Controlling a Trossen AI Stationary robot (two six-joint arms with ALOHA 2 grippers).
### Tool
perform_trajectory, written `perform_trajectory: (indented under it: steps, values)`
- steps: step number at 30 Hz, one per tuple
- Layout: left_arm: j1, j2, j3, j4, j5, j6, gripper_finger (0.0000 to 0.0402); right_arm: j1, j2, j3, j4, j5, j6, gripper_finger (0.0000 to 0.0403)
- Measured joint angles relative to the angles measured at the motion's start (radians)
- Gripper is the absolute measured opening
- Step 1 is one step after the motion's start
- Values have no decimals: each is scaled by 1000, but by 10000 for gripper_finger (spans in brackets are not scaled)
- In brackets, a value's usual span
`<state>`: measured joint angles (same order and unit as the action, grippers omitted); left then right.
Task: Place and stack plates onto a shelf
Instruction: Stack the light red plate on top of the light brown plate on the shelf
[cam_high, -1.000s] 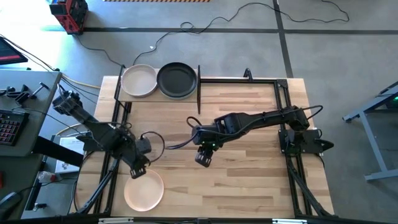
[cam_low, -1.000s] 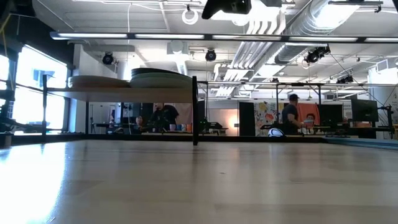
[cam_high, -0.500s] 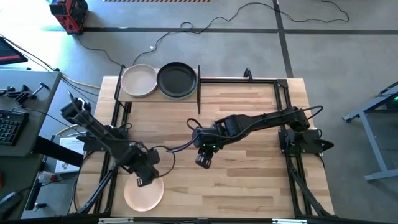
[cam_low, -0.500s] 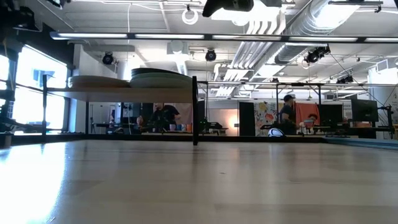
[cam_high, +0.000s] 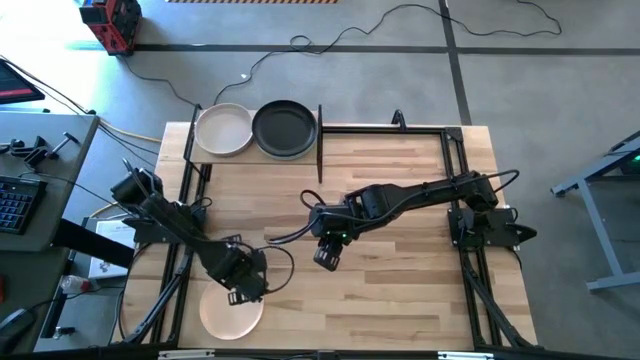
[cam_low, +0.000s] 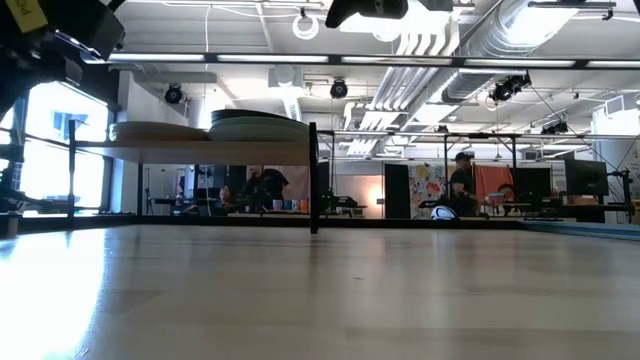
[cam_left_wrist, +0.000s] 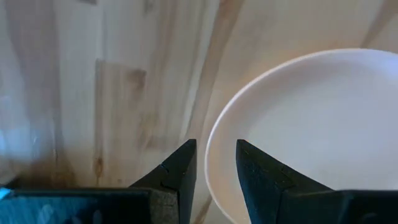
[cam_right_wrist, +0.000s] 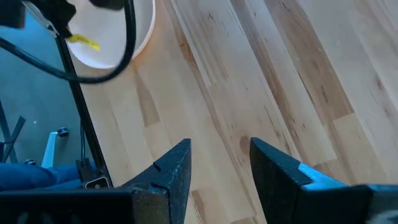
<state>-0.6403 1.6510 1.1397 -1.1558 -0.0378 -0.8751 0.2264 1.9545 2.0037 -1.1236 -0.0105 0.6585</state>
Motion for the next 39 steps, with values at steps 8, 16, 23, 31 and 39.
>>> perform_trajectory:
  steps: [8, 16, 23, 31, 39]
  values:
    - [1, 85, 0, 32, 0, 108, 101, 0, 0, 0, 0, 0, 35, 142]
    - [1, 99, 0, 57, 0, 172, 101, 2, 0, 0, 0, 0, 49, 142]
    - [-1, 98, 0, 55, -4, 199, 101, 5, 0, 0, 0, 19, 58, 142]
    - [-36, 98, 0, 54, 0, 278, 101, 5, 0, 0, 0, -4, 18, 142]
    - [-55, 98, 0, 53, 0, 340, 101, 22, 0, 0, -52, -73, -124, 142]
